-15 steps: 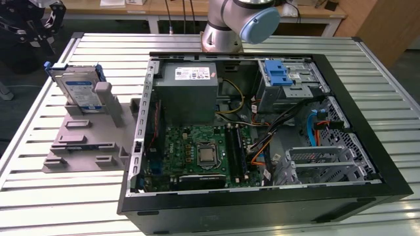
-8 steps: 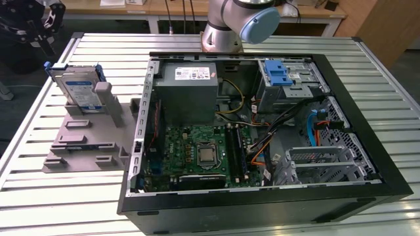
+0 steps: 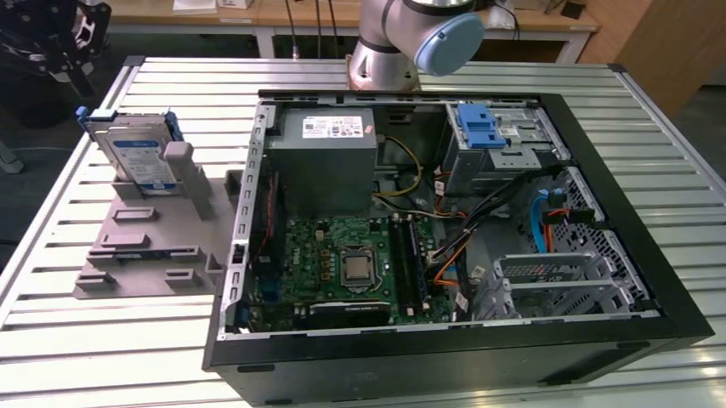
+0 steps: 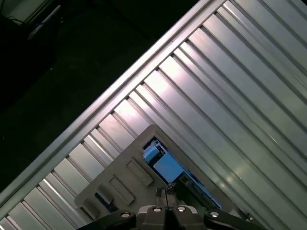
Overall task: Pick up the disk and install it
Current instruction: 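Pick up the disk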
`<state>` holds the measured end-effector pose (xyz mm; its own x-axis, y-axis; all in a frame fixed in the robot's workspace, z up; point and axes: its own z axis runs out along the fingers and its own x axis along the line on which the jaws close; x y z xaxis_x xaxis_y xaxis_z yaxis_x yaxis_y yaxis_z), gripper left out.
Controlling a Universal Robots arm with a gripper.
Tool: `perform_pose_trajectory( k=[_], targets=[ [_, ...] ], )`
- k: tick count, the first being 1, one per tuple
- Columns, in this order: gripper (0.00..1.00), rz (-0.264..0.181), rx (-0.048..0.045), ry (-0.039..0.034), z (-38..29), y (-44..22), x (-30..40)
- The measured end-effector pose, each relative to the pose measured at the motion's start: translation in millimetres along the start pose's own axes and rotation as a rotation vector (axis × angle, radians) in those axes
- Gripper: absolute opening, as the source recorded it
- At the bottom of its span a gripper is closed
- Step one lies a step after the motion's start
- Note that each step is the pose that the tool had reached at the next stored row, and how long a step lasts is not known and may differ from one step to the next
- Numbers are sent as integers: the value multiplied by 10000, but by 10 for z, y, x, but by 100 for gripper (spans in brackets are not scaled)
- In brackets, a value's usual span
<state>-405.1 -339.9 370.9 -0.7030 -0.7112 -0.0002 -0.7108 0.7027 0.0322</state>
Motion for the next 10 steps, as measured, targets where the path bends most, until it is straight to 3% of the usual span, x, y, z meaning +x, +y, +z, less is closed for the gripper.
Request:
perform_pose_trajectory(
  k=[10],
  targets=[
    [11,-1187,1,37,0,0,0]
  ],
)
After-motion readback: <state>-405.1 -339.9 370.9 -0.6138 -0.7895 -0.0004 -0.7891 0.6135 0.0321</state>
